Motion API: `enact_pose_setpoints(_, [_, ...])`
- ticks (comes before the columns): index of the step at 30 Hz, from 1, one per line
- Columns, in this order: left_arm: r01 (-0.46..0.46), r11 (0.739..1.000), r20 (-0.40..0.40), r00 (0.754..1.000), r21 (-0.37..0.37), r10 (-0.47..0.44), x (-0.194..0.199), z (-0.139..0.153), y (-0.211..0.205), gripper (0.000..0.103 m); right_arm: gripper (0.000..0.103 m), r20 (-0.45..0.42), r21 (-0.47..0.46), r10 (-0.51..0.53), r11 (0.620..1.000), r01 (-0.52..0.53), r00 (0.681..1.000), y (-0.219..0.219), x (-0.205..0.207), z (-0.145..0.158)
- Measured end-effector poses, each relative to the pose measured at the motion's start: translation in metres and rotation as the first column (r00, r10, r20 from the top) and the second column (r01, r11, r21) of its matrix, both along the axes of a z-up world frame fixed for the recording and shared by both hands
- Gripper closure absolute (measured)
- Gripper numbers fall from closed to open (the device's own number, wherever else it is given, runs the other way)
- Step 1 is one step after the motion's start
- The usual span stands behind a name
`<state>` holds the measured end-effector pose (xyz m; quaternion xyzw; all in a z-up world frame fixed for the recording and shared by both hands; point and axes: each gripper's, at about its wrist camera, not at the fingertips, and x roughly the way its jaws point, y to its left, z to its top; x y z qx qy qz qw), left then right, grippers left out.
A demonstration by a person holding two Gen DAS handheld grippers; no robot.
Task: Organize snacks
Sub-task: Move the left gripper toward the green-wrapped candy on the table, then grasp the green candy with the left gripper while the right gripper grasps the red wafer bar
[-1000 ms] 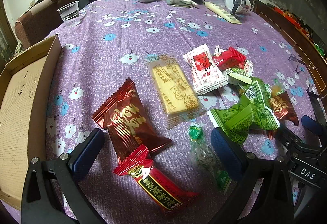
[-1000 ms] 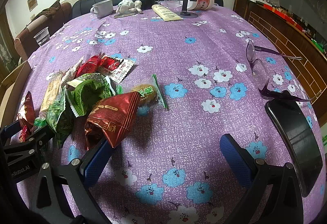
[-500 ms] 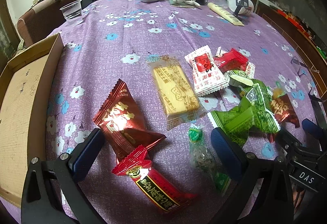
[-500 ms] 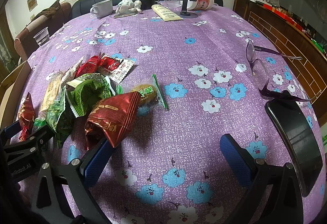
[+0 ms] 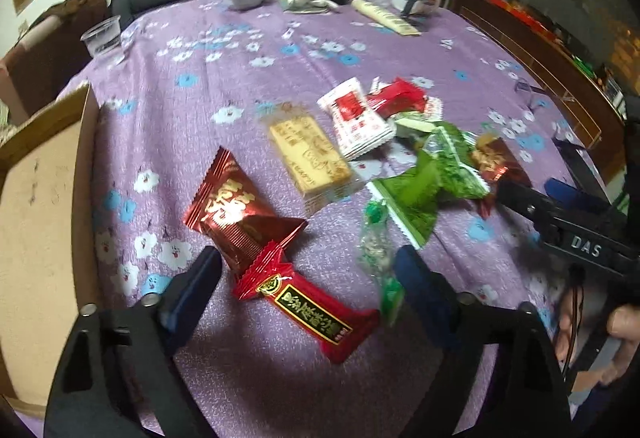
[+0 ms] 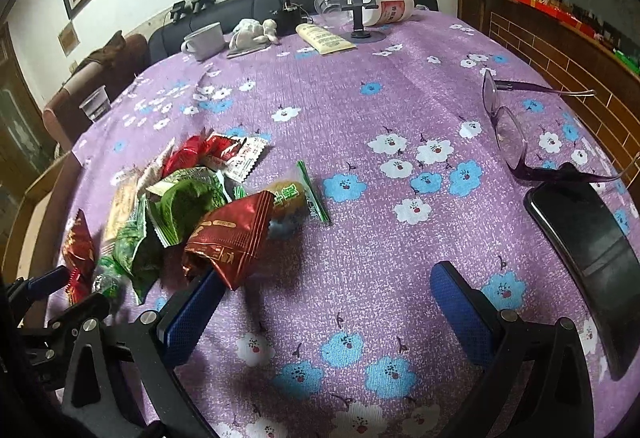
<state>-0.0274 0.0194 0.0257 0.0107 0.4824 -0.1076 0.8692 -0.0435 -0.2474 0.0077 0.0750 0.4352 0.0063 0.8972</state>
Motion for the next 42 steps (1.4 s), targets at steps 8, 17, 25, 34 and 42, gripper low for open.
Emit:
enact_pose_setpoints(8, [0.063,0.993,0.03,0.997,0.102,-0.066,0.003,-0.002,-0.018,0.045,0.0,0.005,-0.001,0.01,1.0,-0.01,1.0,-0.001,0.0,0.0])
enact_pose_setpoints(17, [0.075,0.995,0.043,0.996,0.07,-0.078,0.003,-0.007,-0.018,0.086,0.0,0.006,0.005,0.01,1.0,-0.01,1.0,-0.002,0.0,0.0])
enact_pose_setpoints(25, [0.085,0.996,0.05,0.995,0.018,-0.086,0.001,0.0,-0.013,0.087,0.001,0.026,0.013,0.014,1.0,-0.014,1.0,-0.003,-0.003,0.001])
enact_pose_setpoints(34, [0.046,0.999,0.072,0.996,-0.028,-0.044,-0.004,0.017,0.011,0.087,0.051,0.056,0.052,0.081,0.995,-0.084,0.995,0.001,-0.013,0.011])
enact_pose_setpoints(42, [0.008,0.997,0.102,0.995,-0.078,0.0,-0.016,0.033,0.037,0.086,0.054,0.276,0.118,0.175,0.97,-0.214,0.945,0.008,-0.038,0.036])
